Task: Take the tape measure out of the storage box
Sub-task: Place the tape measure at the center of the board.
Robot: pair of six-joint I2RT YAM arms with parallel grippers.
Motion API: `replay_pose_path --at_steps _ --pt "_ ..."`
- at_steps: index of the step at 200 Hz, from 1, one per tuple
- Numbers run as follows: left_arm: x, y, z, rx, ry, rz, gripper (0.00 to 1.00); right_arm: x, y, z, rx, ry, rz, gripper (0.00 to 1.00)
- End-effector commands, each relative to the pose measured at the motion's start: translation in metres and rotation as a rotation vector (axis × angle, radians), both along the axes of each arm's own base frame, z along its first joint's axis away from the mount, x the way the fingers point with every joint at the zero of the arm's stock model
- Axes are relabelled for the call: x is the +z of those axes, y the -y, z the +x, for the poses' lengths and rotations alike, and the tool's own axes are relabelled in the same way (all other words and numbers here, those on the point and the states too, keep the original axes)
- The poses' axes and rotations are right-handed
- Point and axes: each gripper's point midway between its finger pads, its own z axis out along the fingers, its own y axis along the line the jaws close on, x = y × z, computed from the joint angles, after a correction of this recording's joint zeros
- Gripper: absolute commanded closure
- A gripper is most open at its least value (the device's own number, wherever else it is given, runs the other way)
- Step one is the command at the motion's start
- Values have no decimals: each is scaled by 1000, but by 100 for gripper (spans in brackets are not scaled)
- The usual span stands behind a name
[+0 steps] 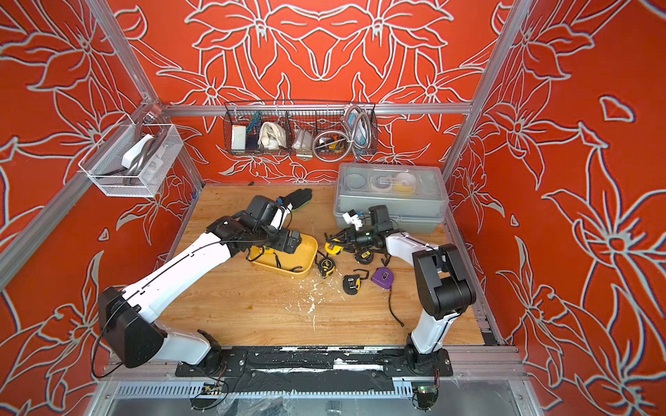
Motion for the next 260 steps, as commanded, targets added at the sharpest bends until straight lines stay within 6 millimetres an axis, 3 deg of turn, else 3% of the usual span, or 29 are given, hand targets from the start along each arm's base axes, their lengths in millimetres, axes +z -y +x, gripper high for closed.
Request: replay_pose_path --at_steps 1,20,44,96,142,163,170,179,182,184,187,216,260 --pt "-50 -40 1 148 -175 127 0 -18 16 -15 41 34 -123 91" --pt "-81 -52 4 180 -268 191 0 -35 25 -15 12 17 -165 91" --pt "-104 -56 13 194 -312 251 0 -54 32 -19 4 6 -212 91" --pt "-129 -70 22 289 -404 282 0 -86 41 -30 12 -15 -290 89" --pt "-144 -77 23 351 -485 256 0 -99 36 -18 19 59 -293 82" --pt "-153 -78 20 382 -542 218 0 -104 38 -13 3 84 -308 72" --pt "-154 -79 20 388 -547 212 0 -105 39 -13 -7 94 -313 64" --pt "-154 -79 22 391 -542 216 0 -103 38 -12 -9 107 -305 40" --pt "-155 -80 22 392 -543 220 0 -102 37 -12 -6 111 -302 23" --pt "-155 -80 23 394 -542 222 0 -102 37 -12 -7 111 -302 7" --pt "-155 -81 23 397 -544 228 0 -102 37 -12 -9 114 -304 1" --pt "-160 -84 27 417 -561 260 0 -89 34 -13 -15 162 -299 0" --pt "-168 -88 35 454 -558 289 0 -47 47 -10 -80 327 -400 0"
